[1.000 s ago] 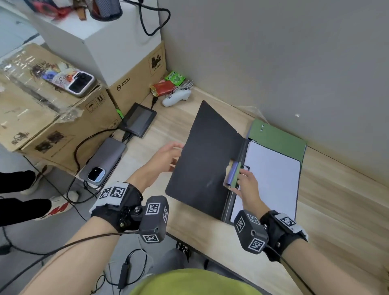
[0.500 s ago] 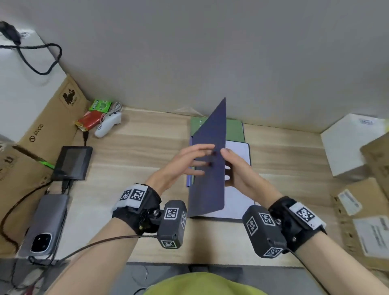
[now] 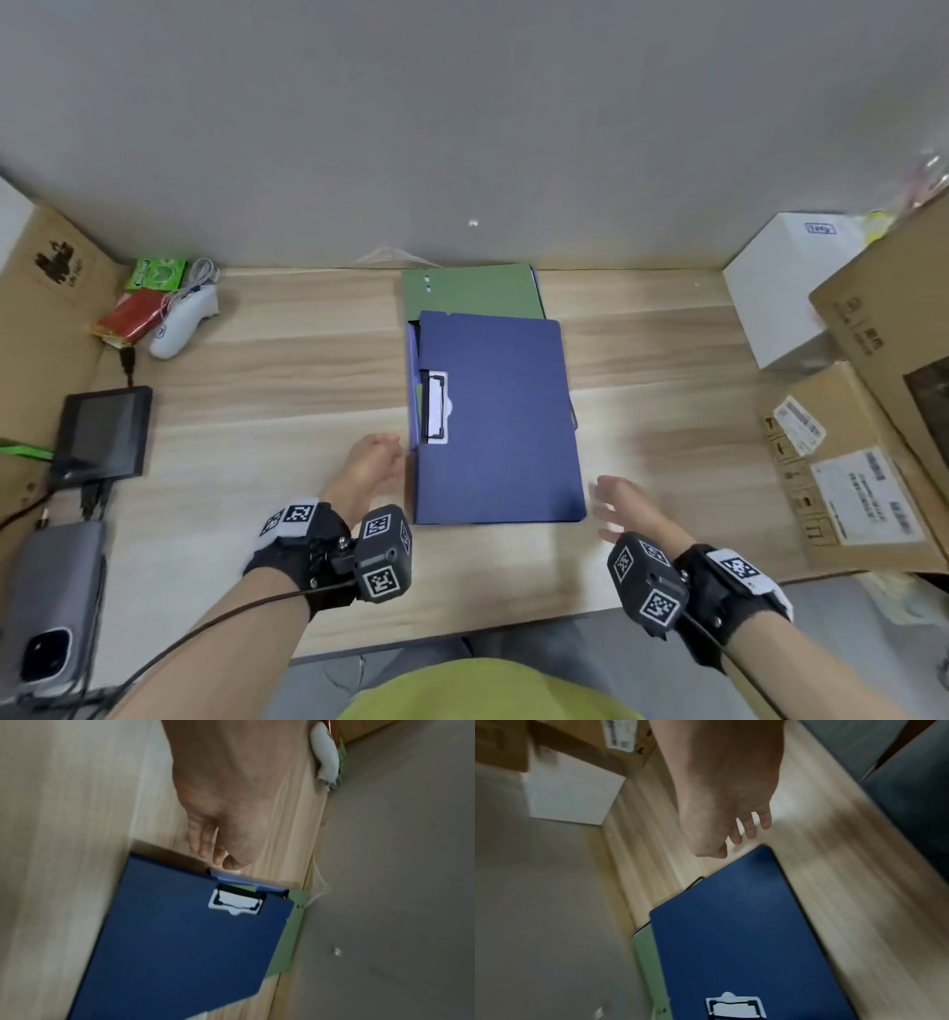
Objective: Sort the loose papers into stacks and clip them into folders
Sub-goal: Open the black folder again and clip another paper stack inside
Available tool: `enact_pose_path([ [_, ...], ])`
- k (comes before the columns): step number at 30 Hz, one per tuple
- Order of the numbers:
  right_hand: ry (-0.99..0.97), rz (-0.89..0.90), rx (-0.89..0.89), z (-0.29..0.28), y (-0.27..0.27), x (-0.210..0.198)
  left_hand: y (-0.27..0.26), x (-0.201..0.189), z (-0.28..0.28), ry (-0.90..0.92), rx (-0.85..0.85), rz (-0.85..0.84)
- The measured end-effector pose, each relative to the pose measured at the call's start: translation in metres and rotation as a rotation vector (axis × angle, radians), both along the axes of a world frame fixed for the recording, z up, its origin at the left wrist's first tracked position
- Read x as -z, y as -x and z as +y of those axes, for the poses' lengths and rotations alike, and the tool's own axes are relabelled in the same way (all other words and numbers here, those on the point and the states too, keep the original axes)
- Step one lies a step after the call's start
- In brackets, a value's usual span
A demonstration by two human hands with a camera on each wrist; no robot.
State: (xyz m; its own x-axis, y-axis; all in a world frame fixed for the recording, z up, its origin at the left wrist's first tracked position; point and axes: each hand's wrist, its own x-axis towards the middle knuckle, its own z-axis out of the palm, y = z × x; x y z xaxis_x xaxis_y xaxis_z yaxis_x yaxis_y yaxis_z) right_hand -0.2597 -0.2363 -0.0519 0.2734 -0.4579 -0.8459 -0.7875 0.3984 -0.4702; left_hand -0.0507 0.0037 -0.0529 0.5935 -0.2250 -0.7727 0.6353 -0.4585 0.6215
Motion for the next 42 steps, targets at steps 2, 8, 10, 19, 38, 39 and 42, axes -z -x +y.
enact_pose_path([
  [2,-0.023,0.031,-0.045,0.008,0.000,0.004,0.004,0.009,0.008,-0.006,0.049,0.101],
  [8,-0.031,0.041,-0.045,0.008,-0.017,0.008,0.023,0.006,0.007,0.062,0.243,0.169],
  [10,-0.009,0.015,-0.046,0.006,-0.021,0.003,0.024,0.004,0.008,0.077,0.262,0.129],
  [19,0.008,-0.187,0.006,-0.033,-0.065,-0.008,0.013,-0.008,-0.020,0.255,0.042,0.071],
  [38,-0.094,-0.262,-0.228,-0.076,-0.120,0.025,0.010,-0.002,-0.079,-0.052,-0.096,-0.211],
  [39,-0.097,-0.260,-0.207,-0.076,-0.119,0.023,0.011,-0.004,-0.080,-0.059,-0.089,-0.221],
  [42,-0.108,-0.257,-0.159,-0.072,-0.117,0.024,0.010,-0.010,-0.085,-0.068,-0.065,-0.262],
])
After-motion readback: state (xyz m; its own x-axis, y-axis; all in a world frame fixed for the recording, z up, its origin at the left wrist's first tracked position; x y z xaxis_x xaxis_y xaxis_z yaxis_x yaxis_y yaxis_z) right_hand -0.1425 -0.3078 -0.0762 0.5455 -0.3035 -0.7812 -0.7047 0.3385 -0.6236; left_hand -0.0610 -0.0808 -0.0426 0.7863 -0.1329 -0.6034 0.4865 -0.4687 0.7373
